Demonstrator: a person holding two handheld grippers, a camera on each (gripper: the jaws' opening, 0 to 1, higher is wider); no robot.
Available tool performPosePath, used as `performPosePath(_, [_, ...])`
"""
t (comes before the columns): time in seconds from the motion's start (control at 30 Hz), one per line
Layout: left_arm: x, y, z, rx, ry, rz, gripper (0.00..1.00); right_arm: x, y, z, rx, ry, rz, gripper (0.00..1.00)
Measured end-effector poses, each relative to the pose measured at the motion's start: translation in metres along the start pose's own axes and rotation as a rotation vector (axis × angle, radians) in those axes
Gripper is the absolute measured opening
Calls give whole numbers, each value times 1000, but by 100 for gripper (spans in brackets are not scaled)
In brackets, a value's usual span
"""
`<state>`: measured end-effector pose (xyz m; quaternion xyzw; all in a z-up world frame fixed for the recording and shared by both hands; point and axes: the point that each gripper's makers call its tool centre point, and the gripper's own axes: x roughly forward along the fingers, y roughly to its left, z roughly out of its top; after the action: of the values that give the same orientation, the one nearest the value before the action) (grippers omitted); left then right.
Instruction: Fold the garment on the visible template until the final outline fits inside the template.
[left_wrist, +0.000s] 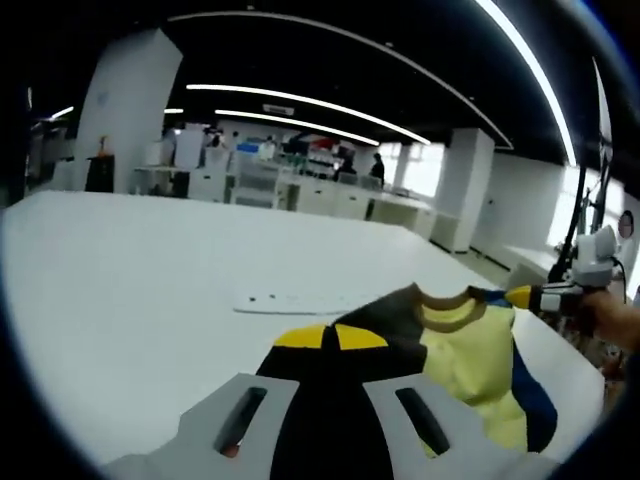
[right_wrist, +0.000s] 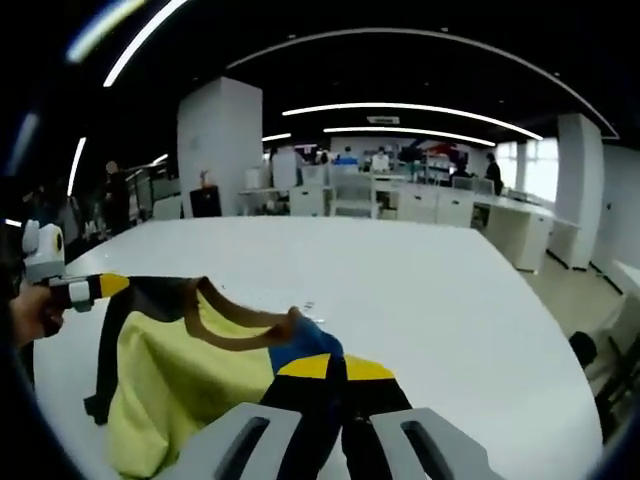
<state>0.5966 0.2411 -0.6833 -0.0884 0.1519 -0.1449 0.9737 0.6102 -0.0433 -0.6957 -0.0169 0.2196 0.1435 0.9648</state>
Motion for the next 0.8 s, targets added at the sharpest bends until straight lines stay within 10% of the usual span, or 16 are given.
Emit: performPosePath(0.8, [48,33,-65,63,159,81,0,63,-8,-50,90,154,1,0])
